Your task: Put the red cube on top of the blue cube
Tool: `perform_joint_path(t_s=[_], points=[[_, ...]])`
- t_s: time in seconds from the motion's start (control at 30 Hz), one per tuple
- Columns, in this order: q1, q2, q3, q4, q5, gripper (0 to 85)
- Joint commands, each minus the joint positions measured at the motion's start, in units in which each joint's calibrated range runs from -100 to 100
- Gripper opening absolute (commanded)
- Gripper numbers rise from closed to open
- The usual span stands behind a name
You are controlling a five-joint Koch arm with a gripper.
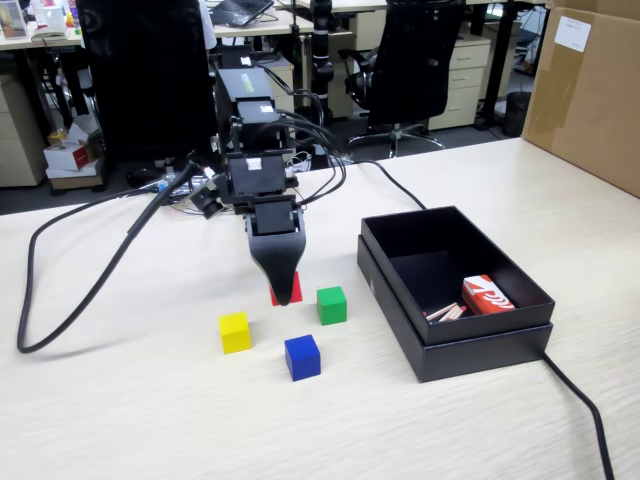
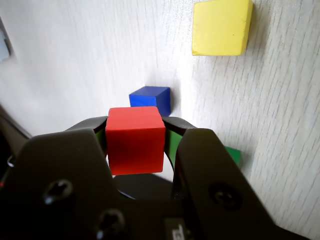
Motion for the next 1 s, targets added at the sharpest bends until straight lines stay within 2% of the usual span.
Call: perform_joint_path(t_s=[0.0,0.17,0.43,0.77,0.97], points=[[0.0,1.28,6.28,-0.56,-0.1,0.7],[0.1,11.49,12.72,-0.64,0.24,0.8],[0.54,16.08,15.35,-1.07,0.88,0.8],[0.98,15.74,27.23,-14.38,1.61,0.7],[1.32,23.31,34.39,-16.54,1.9,0.8]])
